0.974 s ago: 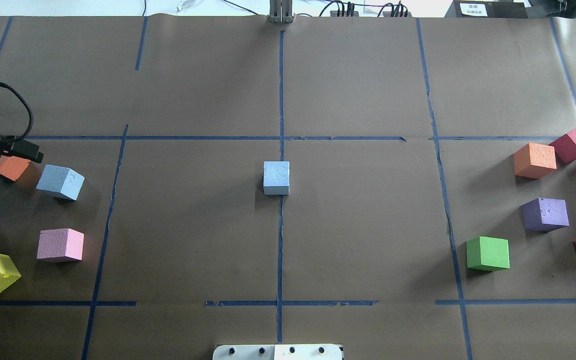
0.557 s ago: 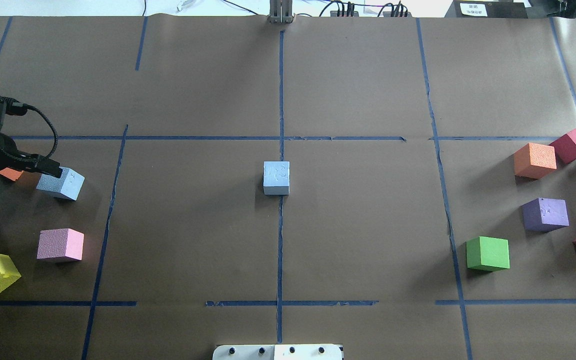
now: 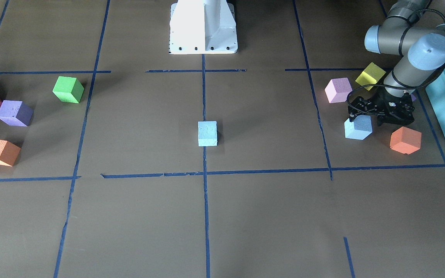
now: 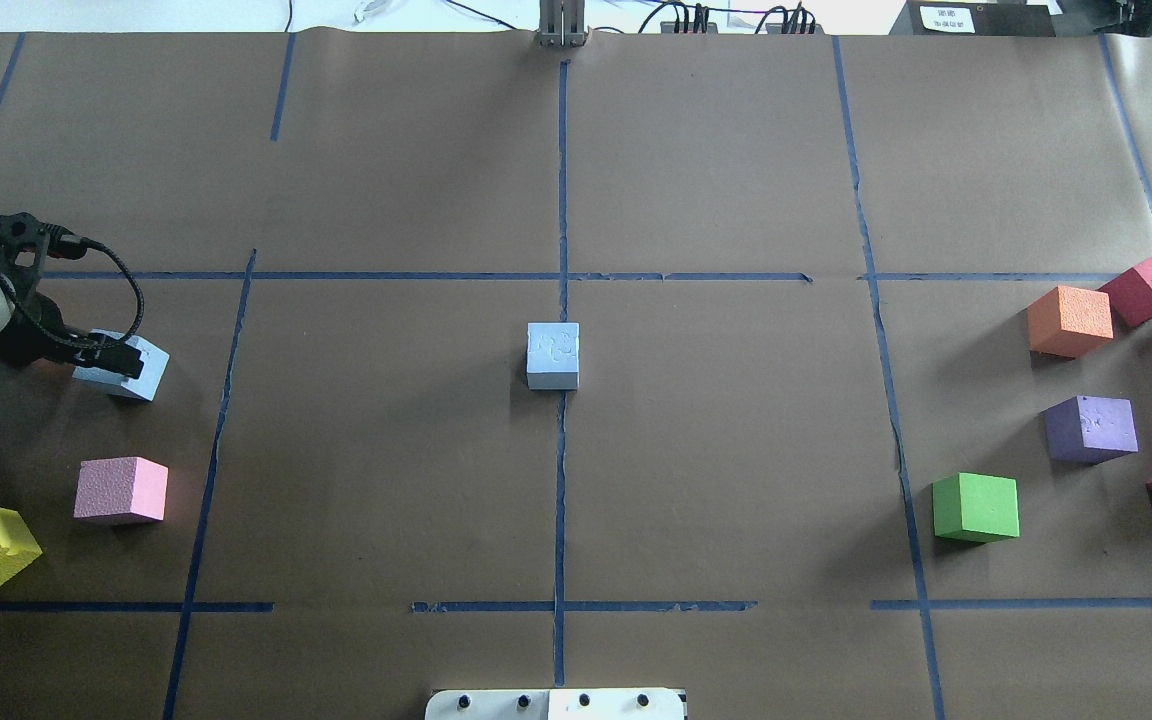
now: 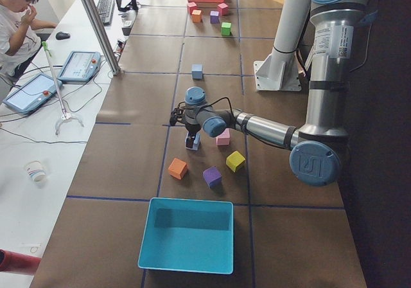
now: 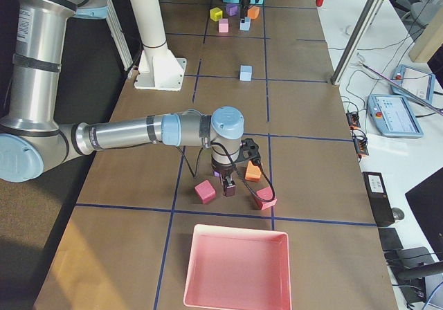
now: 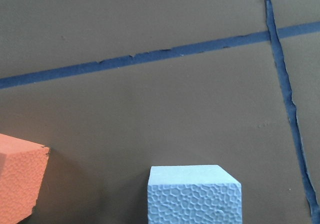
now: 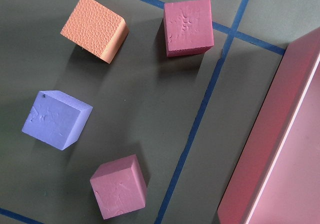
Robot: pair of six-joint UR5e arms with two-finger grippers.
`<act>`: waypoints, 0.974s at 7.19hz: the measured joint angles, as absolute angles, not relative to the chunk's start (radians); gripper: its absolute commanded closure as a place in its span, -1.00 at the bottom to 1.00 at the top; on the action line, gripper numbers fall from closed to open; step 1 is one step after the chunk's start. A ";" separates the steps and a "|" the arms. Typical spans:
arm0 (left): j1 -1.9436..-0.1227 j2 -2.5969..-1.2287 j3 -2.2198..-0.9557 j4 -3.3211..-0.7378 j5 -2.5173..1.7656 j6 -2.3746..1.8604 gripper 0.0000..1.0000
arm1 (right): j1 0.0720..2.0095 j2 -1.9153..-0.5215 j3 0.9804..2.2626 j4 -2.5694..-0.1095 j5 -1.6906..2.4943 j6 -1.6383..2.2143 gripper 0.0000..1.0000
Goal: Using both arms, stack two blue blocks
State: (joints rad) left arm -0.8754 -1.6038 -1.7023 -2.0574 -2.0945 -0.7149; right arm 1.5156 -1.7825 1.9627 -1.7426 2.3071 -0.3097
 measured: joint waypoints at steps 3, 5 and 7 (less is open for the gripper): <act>-0.865 -1.646 -1.642 -2.058 -2.096 -0.716 0.46 | 1.516 -1.782 1.962 -1.742 2.307 -0.310 -0.99; -0.864 -1.653 -1.652 -2.057 -2.098 -0.720 0.64 | 1.516 -1.782 1.962 -1.741 2.309 -0.310 -0.99; -0.862 -1.699 -1.714 -2.025 -2.102 -0.768 0.64 | 1.516 -1.782 1.962 -1.741 2.314 -0.309 -0.99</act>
State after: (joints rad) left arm -0.8622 -1.6989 -1.7141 -2.0250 -2.1015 -0.7683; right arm 1.5156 -1.7825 1.9619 -1.7411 2.3142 -0.3089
